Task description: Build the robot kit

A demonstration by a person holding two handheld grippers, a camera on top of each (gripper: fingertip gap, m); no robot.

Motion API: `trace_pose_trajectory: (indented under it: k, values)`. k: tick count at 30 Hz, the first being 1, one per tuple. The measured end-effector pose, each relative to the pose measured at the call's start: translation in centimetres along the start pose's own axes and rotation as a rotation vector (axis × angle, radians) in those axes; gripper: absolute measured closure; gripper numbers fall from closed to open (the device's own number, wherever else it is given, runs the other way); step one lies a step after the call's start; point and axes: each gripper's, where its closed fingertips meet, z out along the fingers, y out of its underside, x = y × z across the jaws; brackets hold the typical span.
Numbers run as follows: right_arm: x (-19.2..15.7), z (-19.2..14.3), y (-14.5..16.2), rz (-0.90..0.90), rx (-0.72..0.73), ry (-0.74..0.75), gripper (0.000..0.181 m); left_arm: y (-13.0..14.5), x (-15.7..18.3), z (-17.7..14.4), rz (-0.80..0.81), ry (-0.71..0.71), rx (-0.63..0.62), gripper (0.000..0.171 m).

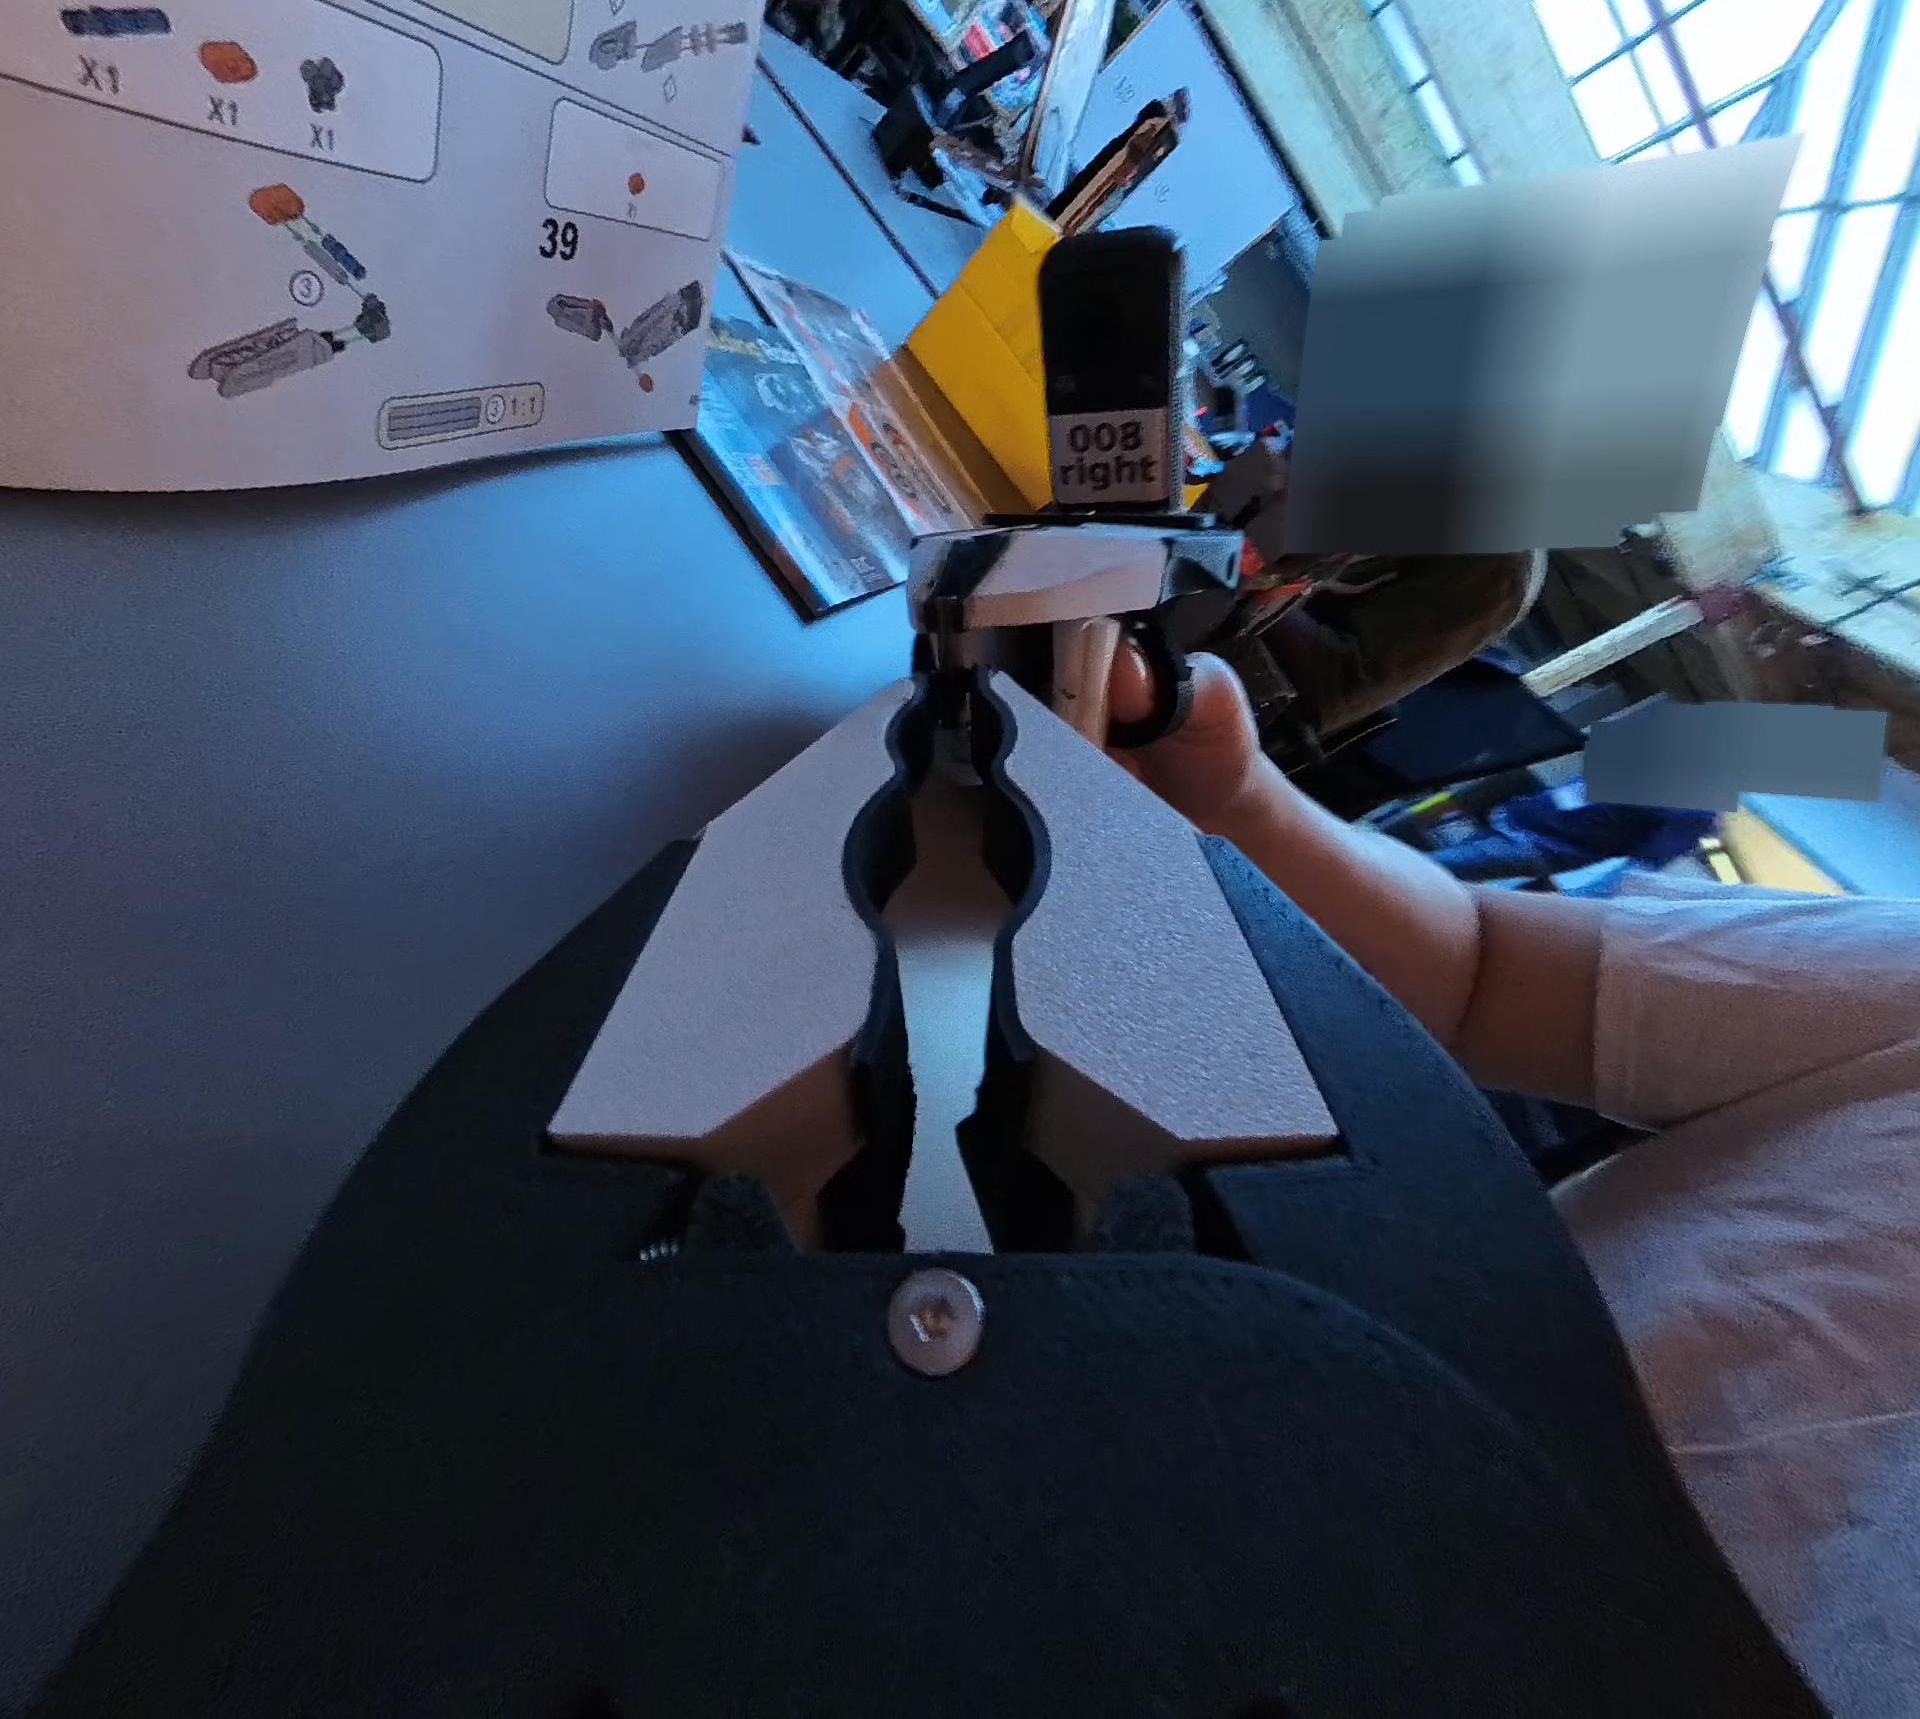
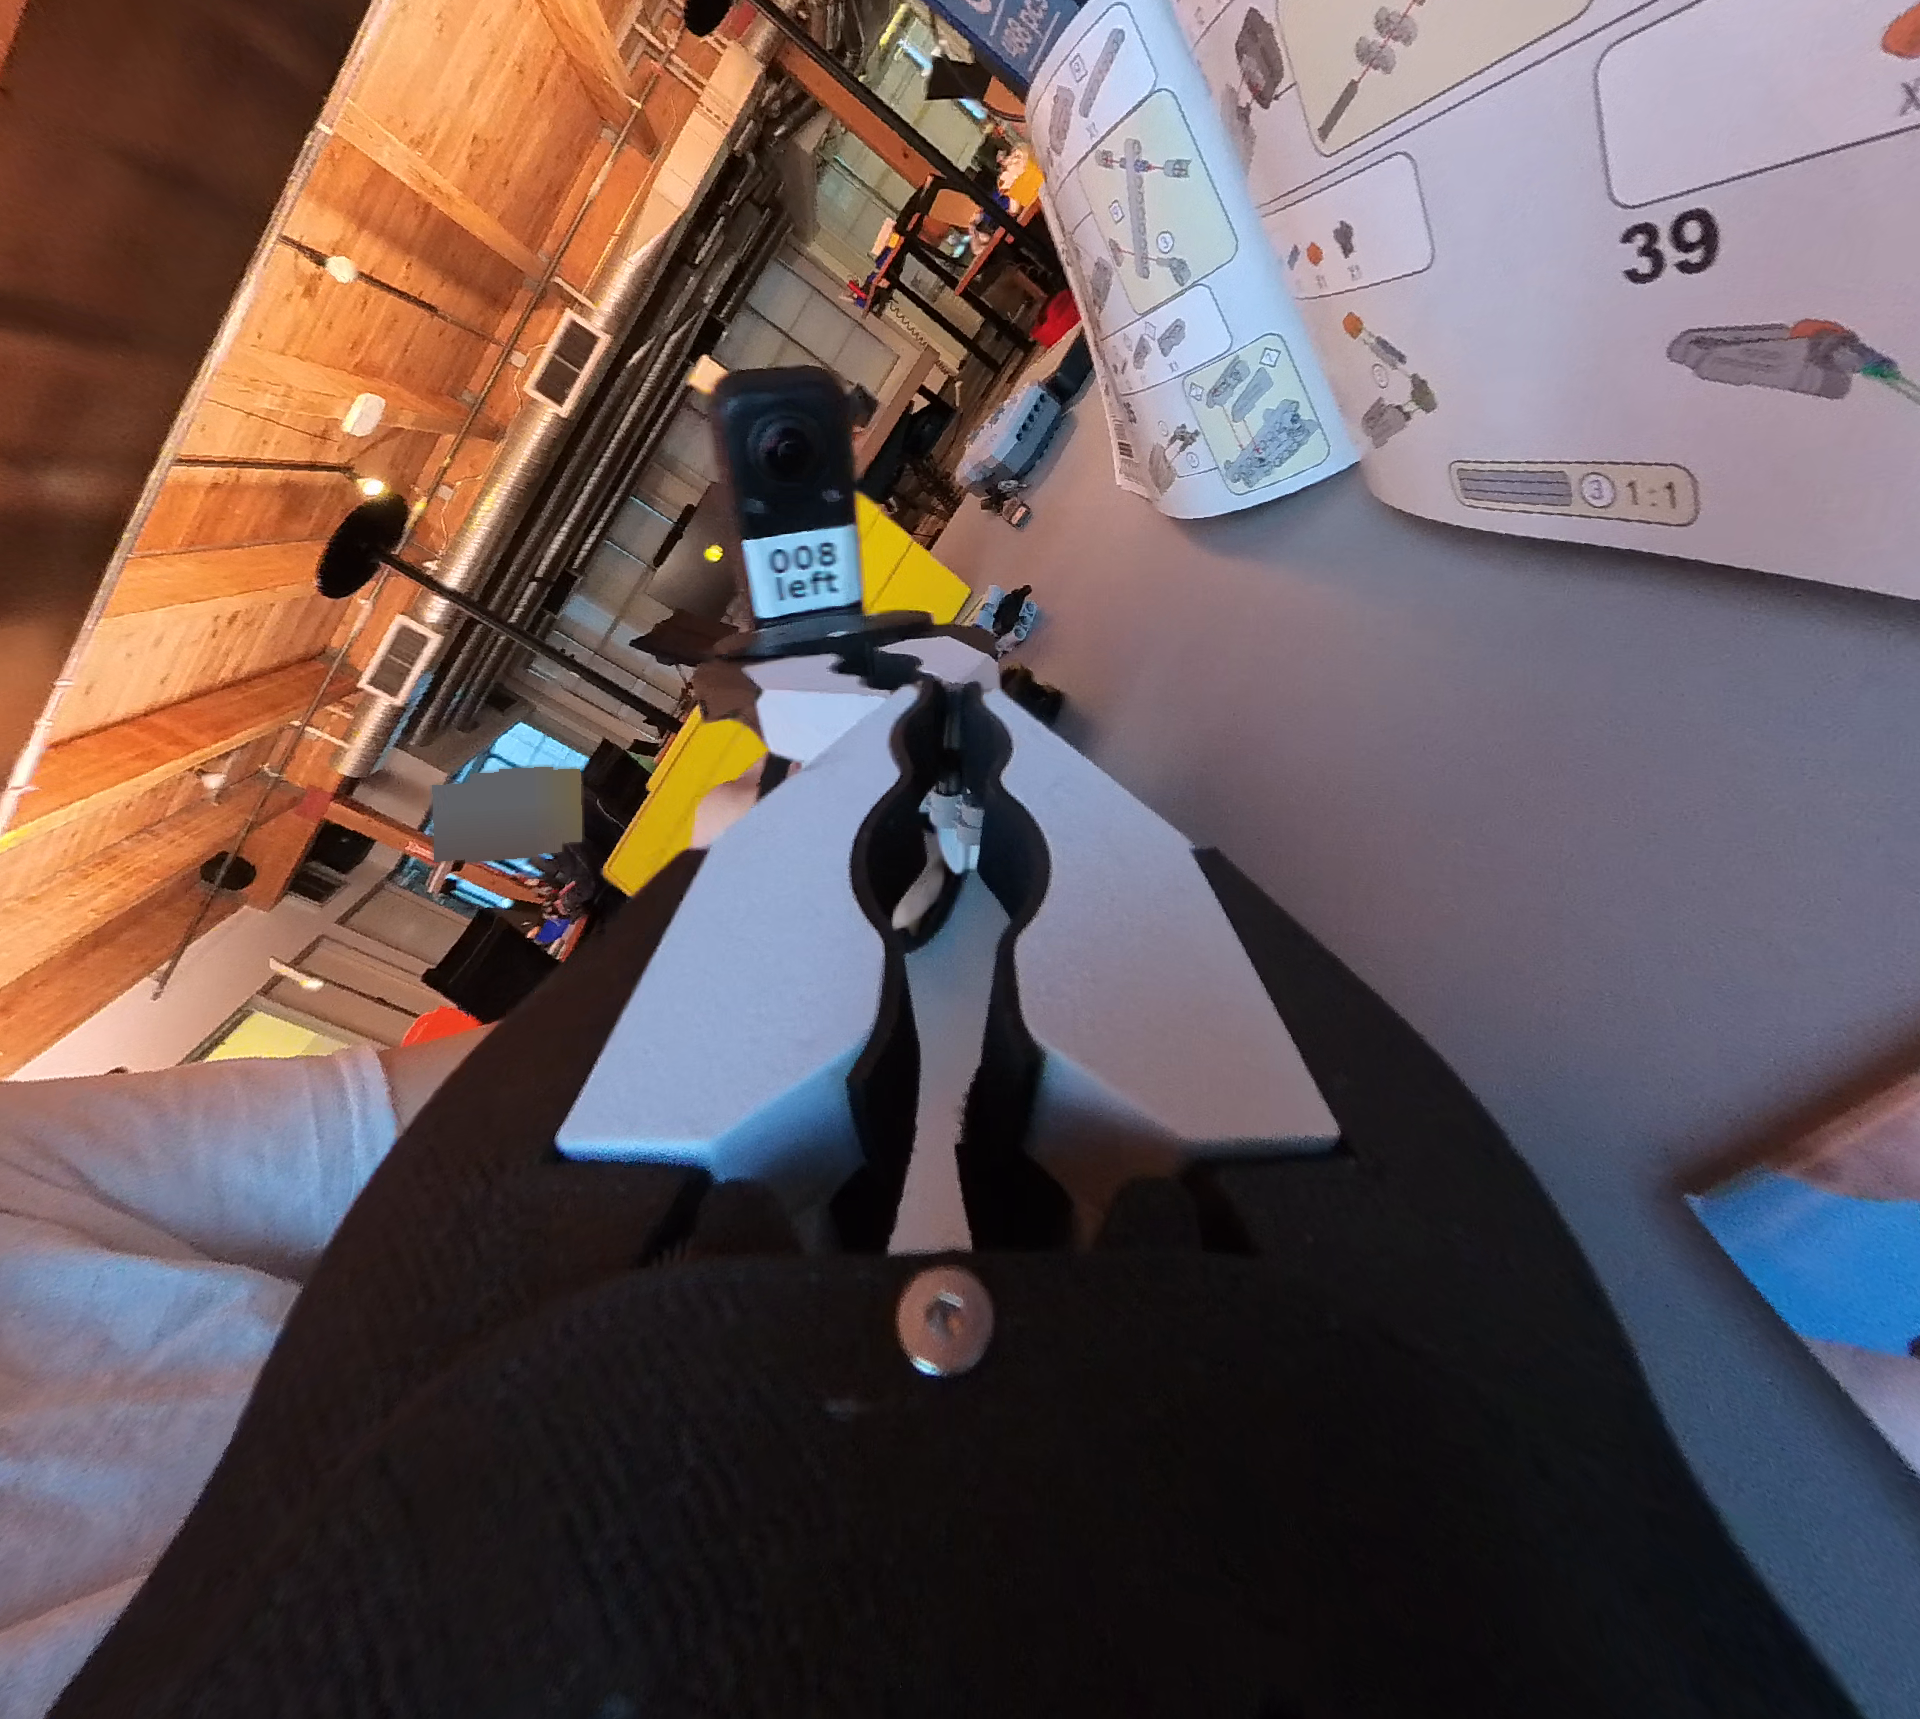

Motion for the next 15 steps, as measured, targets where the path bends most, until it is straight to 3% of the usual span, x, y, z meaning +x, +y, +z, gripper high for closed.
trace_pose_trajectory:
  k: [4,8,12,15]
  values:
    - [-0.5,0.1,0.0,0.060,-0.015,-0.086,0.178,-0.3,0.6,-0.2,-0.103,0.107,0.036,0.168]
    - [-0.9,-0.3,-0.8,0.057,0.035,-0.123,0.167,-0.6,0.9,-0.6,-0.082,0.121,0.044,0.167]
    - [-1.4,0.2,0.2,0.046,-0.031,-0.148,0.162,-0.8,1.1,-0.9,-0.093,0.147,0.050,0.167]
    - [-1.6,0.3,0.5,0.020,-0.043,-0.145,0.178,-0.2,1.5,-0.5,-0.078,0.163,0.014,0.167]
